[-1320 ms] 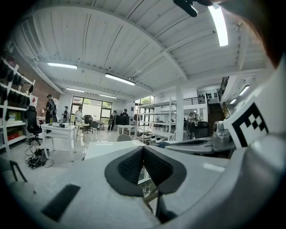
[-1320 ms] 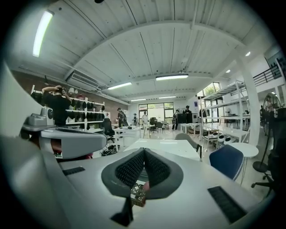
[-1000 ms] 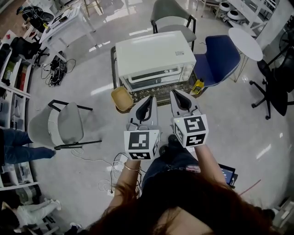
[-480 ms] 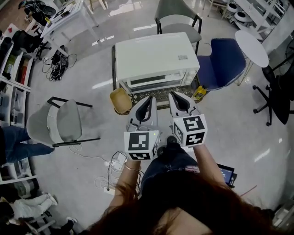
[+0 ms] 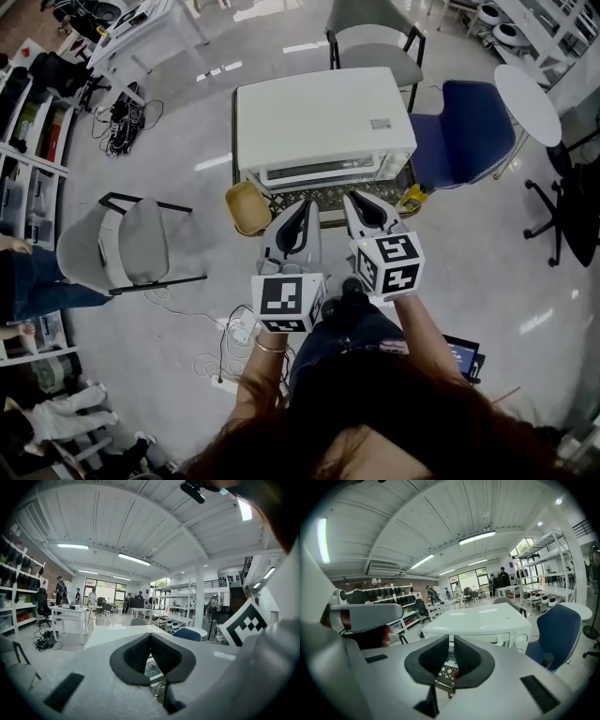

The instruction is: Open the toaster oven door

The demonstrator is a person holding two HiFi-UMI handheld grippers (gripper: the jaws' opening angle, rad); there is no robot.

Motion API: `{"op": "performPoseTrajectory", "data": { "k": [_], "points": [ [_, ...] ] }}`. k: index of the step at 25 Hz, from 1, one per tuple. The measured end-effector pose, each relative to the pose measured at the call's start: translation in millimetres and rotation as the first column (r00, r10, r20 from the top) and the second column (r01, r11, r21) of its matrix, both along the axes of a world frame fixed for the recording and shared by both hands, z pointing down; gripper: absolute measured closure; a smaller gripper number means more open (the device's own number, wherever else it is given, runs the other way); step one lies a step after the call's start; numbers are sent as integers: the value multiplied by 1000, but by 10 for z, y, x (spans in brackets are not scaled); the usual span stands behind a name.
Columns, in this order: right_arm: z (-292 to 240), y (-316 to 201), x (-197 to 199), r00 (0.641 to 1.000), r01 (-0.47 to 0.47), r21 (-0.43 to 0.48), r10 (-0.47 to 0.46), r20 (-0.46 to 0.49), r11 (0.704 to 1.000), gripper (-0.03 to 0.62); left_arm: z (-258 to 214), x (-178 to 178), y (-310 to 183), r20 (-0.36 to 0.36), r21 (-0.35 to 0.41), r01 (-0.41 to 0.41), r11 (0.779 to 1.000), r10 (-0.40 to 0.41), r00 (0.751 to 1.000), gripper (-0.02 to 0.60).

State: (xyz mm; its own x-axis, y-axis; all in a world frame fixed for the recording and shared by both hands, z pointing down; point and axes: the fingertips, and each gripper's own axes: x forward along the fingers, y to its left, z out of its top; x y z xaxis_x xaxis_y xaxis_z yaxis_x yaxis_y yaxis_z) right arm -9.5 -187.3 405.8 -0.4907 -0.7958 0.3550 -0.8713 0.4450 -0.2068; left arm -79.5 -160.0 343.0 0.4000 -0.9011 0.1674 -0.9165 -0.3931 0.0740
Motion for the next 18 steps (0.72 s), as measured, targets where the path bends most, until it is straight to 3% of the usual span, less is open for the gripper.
{"op": "performPoseTrajectory", "data": {
  "k": [9, 18],
  "points": [
    [312, -225, 8, 993, 12, -122, 2, 117, 992, 553, 118, -29, -188, 4, -20, 43, 999, -43, 999, 569],
    [691, -454, 48, 961, 18, -263, 56, 271, 965, 531, 280, -23, -391, 16, -46, 68, 997, -68, 998, 569]
  ]
}}
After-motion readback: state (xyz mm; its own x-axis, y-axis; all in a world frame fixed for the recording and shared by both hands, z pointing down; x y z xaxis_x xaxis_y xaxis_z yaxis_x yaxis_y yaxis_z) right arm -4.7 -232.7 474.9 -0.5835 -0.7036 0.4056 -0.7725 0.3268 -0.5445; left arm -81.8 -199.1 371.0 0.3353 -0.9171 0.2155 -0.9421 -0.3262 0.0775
